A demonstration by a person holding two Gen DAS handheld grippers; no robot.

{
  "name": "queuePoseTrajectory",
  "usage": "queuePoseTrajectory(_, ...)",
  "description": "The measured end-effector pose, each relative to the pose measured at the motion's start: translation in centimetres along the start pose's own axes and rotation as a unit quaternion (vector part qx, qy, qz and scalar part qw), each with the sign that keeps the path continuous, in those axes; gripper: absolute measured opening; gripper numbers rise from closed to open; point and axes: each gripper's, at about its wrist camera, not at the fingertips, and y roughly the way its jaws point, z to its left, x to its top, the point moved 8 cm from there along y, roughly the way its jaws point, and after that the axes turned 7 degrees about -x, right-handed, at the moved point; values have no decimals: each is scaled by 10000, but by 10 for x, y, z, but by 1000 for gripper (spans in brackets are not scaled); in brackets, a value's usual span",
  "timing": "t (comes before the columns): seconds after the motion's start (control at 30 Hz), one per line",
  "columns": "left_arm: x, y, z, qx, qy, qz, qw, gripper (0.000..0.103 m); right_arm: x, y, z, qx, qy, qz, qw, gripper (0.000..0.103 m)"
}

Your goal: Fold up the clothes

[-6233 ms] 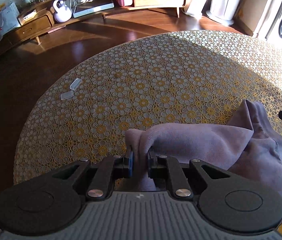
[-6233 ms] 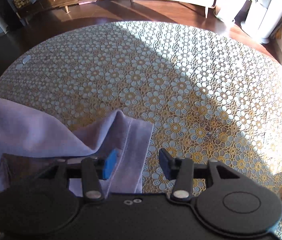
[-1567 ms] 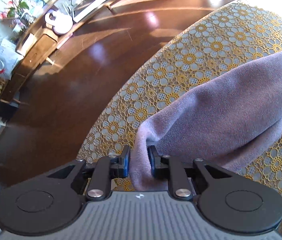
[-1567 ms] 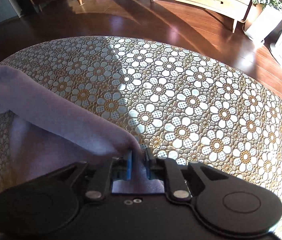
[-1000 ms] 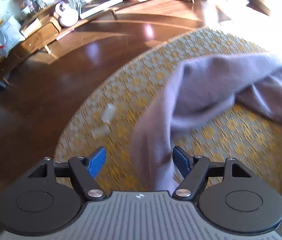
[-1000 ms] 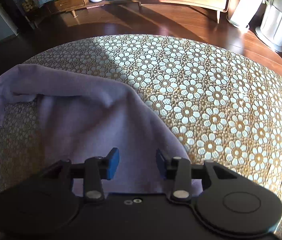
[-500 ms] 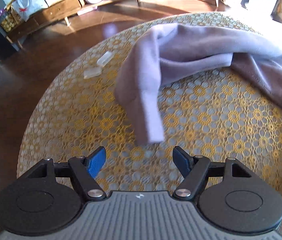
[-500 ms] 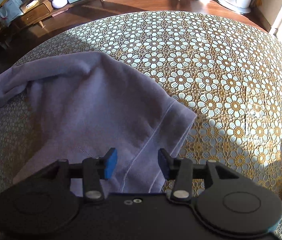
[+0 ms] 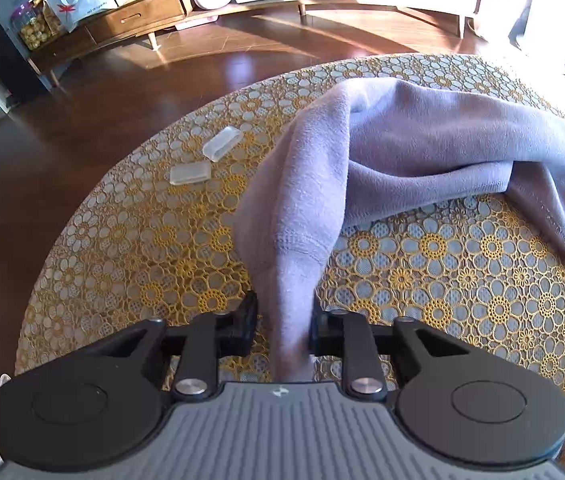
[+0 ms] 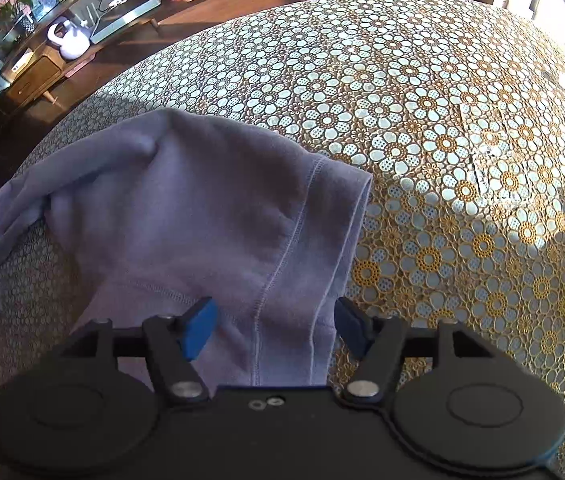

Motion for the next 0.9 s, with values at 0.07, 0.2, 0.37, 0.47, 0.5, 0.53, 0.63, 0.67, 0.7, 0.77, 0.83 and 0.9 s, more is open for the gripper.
queuePoseTrajectory(0.07,4,-1,3,-14,-66,-24,10000,16,-2,5,-1,24,204,65,9998,103)
queuePoseTrajectory(0.2,13,-7,11,17,-154,-93,9998,11,-6,18,5,67,242,225,9994,103)
queuePoseTrajectory(0.37,24,-30,27,191,-179,-286,9992,9,-8,25,14,-169,-278,335,9989,103)
queuePoseTrajectory(0.47,29,-45,46,406,-163,-363,9984,8,-5,17,12,-382,-693,186,9967,103)
queuePoseTrajectory(0.5,31,-50,54,472,-174,-385,9980,7,-3,12,8,-438,-843,122,9954,103)
queuePoseTrajectory(0.53,32,-54,59,504,-189,-389,9978,7,0,6,2,-504,-999,52,9937,103)
queuePoseTrajectory(0.63,35,-59,68,510,-249,-352,9978,7,11,-8,-18,-706,-1325,-123,9886,103)
queuePoseTrajectory(0.67,36,-61,71,512,-269,-339,9977,7,16,-12,-26,-796,-1423,-163,9865,103)
queuePoseTrajectory(0.7,36,-63,74,514,-289,-327,9977,7,18,-12,-33,-912,-1535,-180,9838,103)
queuePoseTrajectory(0.77,38,-65,77,491,-313,-304,9978,8,22,-12,-48,-1158,-1766,-202,9772,103)
queuePoseTrajectory(0.83,37,-61,66,328,-324,-264,9986,8,24,-7,-65,-1457,-1943,-177,9699,103)
queuePoseTrajectory(0.9,36,-57,55,145,-345,-218,9991,9,24,-3,-84,-1688,-2013,-97,9648,103)
